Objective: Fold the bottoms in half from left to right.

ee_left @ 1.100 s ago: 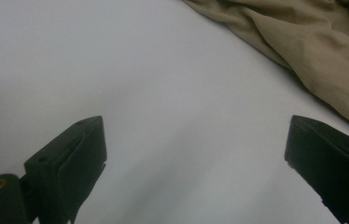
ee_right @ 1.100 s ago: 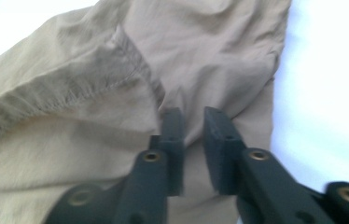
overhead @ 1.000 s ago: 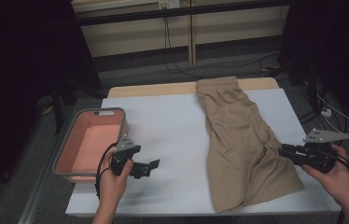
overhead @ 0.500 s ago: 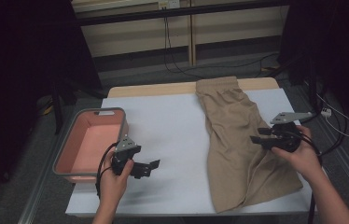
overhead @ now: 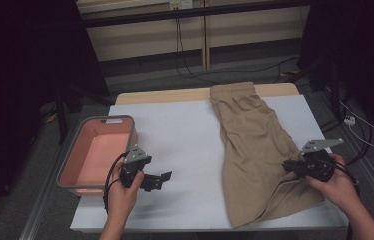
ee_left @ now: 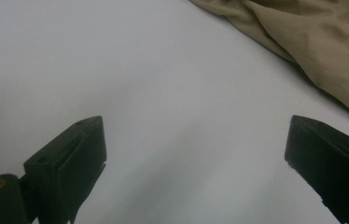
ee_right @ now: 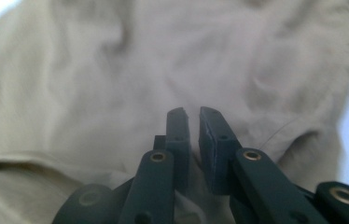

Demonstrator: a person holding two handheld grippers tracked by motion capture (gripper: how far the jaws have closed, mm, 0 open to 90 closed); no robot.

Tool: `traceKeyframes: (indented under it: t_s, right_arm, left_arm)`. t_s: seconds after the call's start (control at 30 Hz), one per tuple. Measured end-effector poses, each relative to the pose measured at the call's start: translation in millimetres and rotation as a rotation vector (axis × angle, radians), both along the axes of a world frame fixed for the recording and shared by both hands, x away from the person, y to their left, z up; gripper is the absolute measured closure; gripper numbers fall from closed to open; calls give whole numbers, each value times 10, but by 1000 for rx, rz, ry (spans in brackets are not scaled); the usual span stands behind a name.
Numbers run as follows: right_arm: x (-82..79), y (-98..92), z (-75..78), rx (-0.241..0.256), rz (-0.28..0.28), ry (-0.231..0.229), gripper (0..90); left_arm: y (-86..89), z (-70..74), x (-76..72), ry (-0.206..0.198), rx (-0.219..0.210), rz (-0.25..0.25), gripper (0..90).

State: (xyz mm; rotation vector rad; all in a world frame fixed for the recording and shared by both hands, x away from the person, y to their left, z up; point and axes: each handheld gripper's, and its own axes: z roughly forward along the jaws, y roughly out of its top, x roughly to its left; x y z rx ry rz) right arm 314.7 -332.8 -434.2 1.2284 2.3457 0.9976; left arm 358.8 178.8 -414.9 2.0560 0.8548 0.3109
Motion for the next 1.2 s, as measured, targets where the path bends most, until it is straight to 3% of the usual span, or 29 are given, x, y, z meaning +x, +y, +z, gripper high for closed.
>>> traceKeyframes:
  t_s: [0.13,0.3,0.5,0.63,0.87,1.2]
  right_arm:
    - [-92,-145,-33,-9,-30,-5,819]
    - [-77,-129,90,2,-63,-50,705]
    - [83,148,396,11,-46,-112,569]
    - [241,378,498,4,-33,-134,472]
    - [493,776,483,12,-25,-131,329]
    - [752,1070,384,-8,-31,-110,334]
  left_arm:
    - [11,-11,5,1,1,8,55]
    - [10,-13,14,0,-1,9,55]
    - [15,-8,10,0,-2,7,55]
    - [19,-9,12,4,-3,6,55]
    - [22,-20,24,7,-2,1,55]
    - [-15,-31,38,12,5,-10,55]
